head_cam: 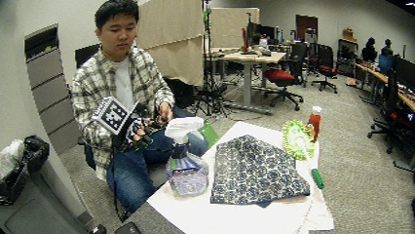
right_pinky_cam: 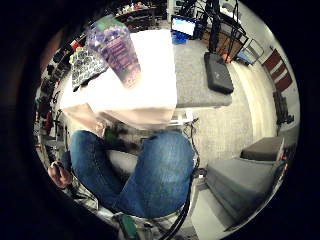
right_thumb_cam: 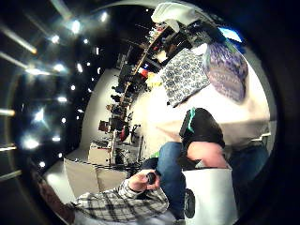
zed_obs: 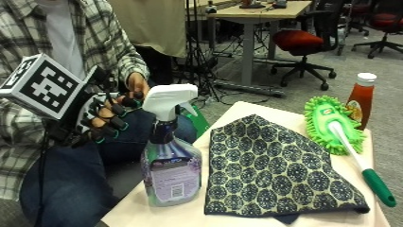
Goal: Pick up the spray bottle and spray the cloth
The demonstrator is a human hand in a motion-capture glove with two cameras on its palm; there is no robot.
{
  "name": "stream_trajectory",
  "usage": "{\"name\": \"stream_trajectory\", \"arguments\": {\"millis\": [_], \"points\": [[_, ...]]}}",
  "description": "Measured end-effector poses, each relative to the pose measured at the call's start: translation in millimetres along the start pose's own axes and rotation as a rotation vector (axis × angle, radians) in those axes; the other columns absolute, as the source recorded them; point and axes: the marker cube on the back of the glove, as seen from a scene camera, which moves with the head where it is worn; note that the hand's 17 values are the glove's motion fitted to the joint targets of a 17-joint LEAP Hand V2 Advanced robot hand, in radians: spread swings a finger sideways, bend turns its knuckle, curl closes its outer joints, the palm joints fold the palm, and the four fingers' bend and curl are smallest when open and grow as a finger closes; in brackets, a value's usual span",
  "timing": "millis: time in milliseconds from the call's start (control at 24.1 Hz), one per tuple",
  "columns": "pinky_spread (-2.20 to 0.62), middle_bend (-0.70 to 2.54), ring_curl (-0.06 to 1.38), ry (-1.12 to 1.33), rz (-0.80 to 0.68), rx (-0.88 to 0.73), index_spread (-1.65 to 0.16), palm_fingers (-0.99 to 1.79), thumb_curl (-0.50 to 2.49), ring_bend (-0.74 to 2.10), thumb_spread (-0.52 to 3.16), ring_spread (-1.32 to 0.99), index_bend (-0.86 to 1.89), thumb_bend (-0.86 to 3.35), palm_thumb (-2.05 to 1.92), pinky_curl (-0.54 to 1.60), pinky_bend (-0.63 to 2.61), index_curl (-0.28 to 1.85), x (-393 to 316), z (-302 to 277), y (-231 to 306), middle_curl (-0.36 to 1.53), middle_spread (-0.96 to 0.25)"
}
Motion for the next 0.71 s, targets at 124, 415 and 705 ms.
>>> {"name": "stream_trajectory", "arguments": {"millis": [124, 415, 705], "points": [[0.19, 0.31, 0.23, -0.027, 0.008, 0.009, -0.16, 0.22, 0.40, 0.43, 1.14, 0.10, 0.14, 0.20, 0.62, 0.26, 0.30, 0.23, 9, 3, -24, 0.25, 0.11], [0.18, 0.30, 0.24, -0.113, 0.023, 0.014, -0.16, 0.26, 0.42, 0.45, 1.15, 0.09, 0.14, 0.15, 0.62, 0.27, 0.29, 0.24, 27, 18, -71, 0.28, 0.11], [0.16, 0.31, 0.26, -0.287, 0.005, 0.040, -0.17, 0.37, 0.45, 0.46, 1.12, 0.06, 0.17, 0.13, 0.69, 0.28, 0.26, 0.26, 34, 27, -105, 0.30, 0.08]]}}
